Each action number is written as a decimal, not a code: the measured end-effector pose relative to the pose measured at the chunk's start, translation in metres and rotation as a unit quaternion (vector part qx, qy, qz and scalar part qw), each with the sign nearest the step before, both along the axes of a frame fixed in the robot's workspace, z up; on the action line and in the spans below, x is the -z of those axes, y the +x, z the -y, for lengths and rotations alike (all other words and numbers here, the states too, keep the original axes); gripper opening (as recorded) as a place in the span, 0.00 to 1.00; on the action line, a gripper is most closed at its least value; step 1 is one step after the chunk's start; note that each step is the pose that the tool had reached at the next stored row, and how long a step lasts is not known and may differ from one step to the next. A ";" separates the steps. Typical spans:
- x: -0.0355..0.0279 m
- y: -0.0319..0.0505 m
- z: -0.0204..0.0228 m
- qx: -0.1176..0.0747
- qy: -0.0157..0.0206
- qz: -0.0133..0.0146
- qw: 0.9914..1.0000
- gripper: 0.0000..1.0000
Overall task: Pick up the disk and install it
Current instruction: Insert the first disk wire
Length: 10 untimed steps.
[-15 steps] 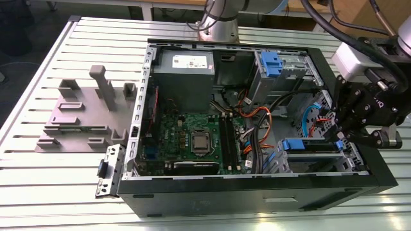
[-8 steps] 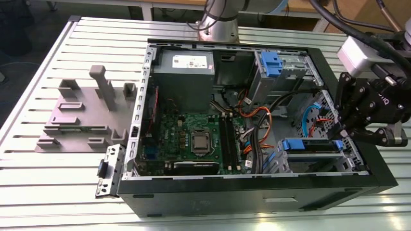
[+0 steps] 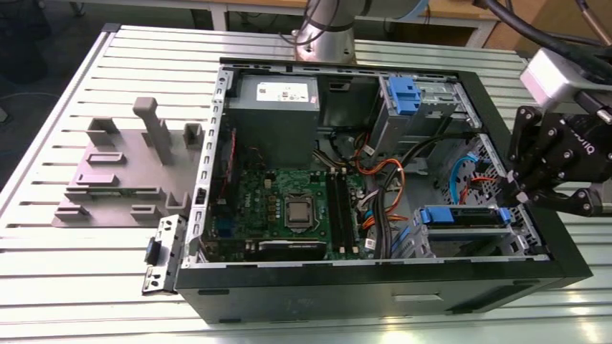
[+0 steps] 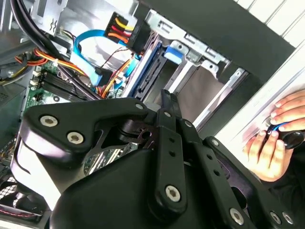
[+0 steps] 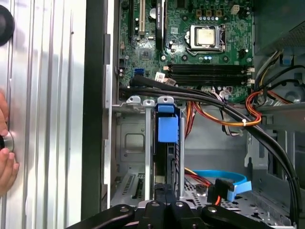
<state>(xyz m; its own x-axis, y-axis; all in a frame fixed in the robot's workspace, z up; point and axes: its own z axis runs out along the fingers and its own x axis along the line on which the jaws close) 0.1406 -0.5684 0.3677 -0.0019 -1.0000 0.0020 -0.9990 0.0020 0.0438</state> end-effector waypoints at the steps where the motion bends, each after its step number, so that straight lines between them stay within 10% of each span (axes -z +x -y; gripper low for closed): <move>1: 0.0000 0.0026 -0.0001 0.000 0.000 -0.002 1.000 0.11; 10: 0.0000 0.0221 -0.0013 0.000 0.000 -0.014 1.000 0.11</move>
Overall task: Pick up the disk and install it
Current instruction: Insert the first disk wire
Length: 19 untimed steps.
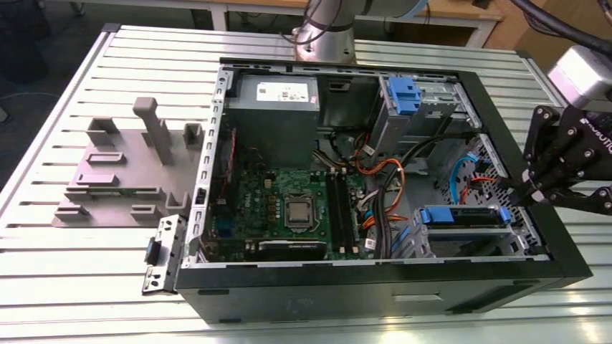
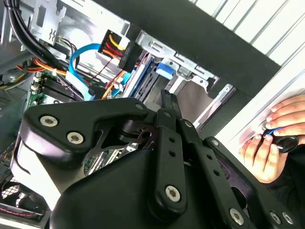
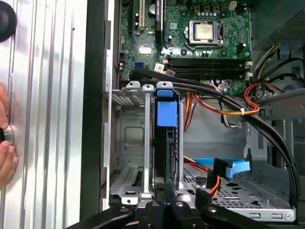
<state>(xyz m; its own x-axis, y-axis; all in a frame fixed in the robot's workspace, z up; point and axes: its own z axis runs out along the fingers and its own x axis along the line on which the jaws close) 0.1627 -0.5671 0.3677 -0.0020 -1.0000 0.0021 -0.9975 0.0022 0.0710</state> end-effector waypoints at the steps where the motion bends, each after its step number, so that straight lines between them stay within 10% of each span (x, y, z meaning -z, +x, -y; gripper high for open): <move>1: 0.0000 0.0013 -0.0007 0.000 0.000 -0.001 1.000 0.11; 14: 0.0000 0.0094 -0.0247 0.000 -0.003 -0.003 1.000 0.11; 19: 0.0007 0.0158 -0.0310 0.000 -0.003 -0.017 1.000 0.11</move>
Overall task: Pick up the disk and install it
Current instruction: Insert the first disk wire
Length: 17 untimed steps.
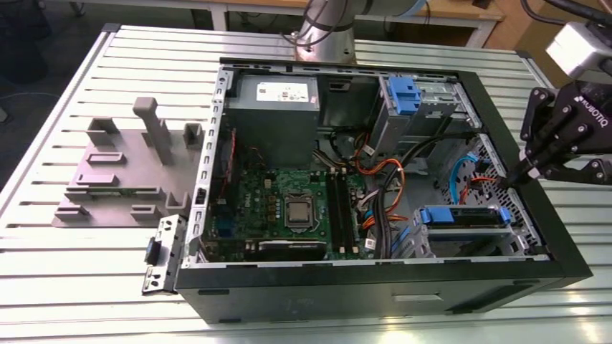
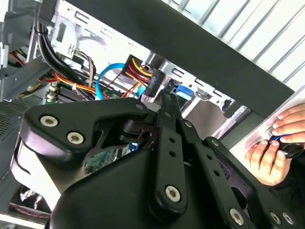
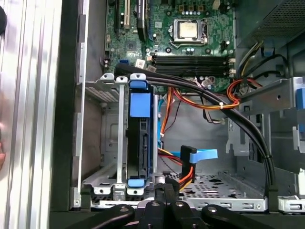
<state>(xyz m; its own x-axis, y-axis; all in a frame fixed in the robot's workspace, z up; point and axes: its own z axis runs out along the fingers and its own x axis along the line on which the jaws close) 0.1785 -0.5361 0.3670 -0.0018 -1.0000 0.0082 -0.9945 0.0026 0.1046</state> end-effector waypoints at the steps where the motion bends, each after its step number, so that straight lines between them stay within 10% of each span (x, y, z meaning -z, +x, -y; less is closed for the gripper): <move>1: 0.0002 0.0019 -0.0008 0.000 0.000 -0.004 1.000 0.11; 4: 0.0016 0.0051 -0.0044 0.000 0.000 -0.013 1.000 0.11; 17: 0.0043 0.0053 -0.0088 -0.002 -0.006 -0.018 1.000 0.11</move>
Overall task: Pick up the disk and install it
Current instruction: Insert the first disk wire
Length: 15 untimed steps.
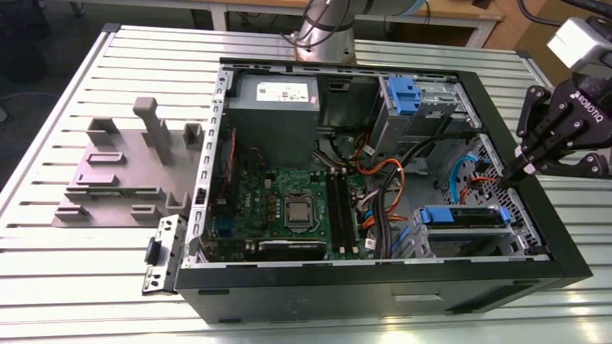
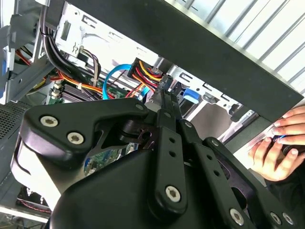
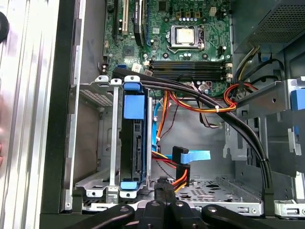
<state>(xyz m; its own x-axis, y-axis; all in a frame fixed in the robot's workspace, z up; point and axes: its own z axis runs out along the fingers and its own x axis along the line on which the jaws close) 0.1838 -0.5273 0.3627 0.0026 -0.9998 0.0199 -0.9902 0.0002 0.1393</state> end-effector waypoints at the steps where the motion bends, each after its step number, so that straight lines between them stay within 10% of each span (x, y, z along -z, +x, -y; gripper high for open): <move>1: 0.0000 0.0000 0.0000 0.000 0.000 0.000 1.000 0.11; 15: 0.0013 0.0000 -0.0004 -0.009 -0.004 0.000 1.000 0.24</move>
